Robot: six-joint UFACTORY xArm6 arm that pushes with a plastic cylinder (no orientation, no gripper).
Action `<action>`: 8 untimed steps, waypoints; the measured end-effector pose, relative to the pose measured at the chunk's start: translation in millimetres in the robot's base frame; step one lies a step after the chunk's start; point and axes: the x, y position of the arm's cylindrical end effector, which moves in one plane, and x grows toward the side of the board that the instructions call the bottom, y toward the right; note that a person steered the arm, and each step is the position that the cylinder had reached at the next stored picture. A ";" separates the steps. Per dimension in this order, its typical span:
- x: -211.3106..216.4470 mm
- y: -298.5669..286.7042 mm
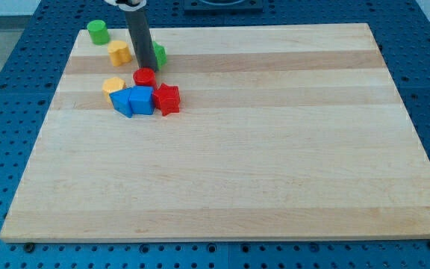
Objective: Move the green star to the top center of the board
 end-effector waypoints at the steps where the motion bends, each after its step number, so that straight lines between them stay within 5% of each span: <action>1: 0.0 -6.3; 5: -47.4 -14.8; 8: -58.8 54.2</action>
